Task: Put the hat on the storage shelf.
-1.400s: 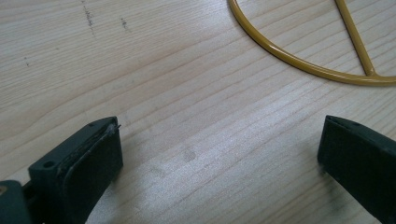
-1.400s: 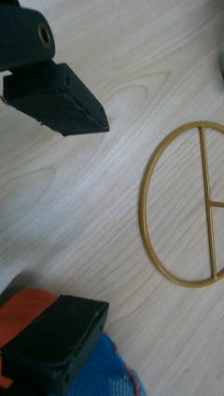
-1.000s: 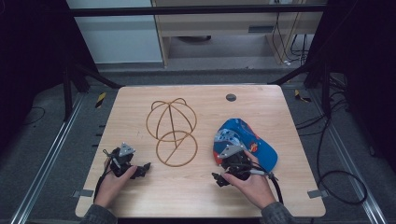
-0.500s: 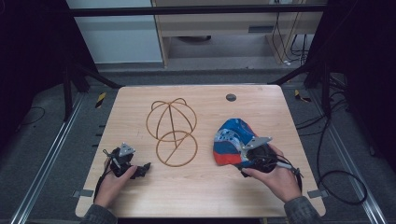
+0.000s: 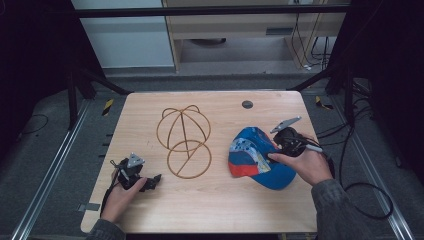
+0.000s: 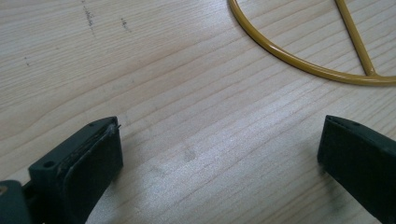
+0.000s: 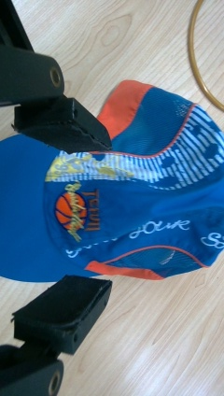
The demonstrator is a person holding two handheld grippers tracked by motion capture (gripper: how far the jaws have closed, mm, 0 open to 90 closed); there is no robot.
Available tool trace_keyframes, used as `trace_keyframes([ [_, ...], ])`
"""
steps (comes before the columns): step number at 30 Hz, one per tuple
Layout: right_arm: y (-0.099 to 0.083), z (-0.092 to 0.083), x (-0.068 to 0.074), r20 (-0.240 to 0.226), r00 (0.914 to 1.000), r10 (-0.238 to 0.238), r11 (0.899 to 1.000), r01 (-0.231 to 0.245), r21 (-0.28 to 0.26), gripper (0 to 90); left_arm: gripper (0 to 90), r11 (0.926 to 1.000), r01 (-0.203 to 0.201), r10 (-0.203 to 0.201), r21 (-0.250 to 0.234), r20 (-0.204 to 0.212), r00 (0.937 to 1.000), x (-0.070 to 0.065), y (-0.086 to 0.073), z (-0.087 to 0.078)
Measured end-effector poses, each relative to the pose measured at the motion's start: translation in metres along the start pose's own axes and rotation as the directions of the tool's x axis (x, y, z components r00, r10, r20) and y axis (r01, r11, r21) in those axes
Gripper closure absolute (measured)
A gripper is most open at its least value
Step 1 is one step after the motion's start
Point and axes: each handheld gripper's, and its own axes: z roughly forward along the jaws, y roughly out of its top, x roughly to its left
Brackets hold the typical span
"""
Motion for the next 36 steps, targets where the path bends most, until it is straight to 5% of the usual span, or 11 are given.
trace_keyframes([
  [8,0.02,0.009,-0.005,-0.051,0.9987,-0.005,1.0,0.005,-0.003,25.0,0.0,1.0,0.0,0.0,0.001,0.001,1.0,0.0,0.0,0.0],
  [15,0.041,0.016,-0.002,-0.044,0.9986,-0.03,1.0,0.03,0.008,38.3,0.0,1.0,0.0,0.0,0.001,0.001,1.0,0.0,0.0,0.0],
  [22,0.046,0.028,-0.008,-0.069,0.9975,-0.014,1.0,0.015,0.017,50.7,0.0,1.0,0.0,0.0,0.0,0.0,1.0,0.0,0.0,0.0],
  [36,0.049,0.047,-0.006,-0.107,0.9942,-0.011,1.0,0.014,0.028,61.6,0.0,1.0,0.0,0.0,0.0,0.001,1.0,0.0,0.0,0.0],
])
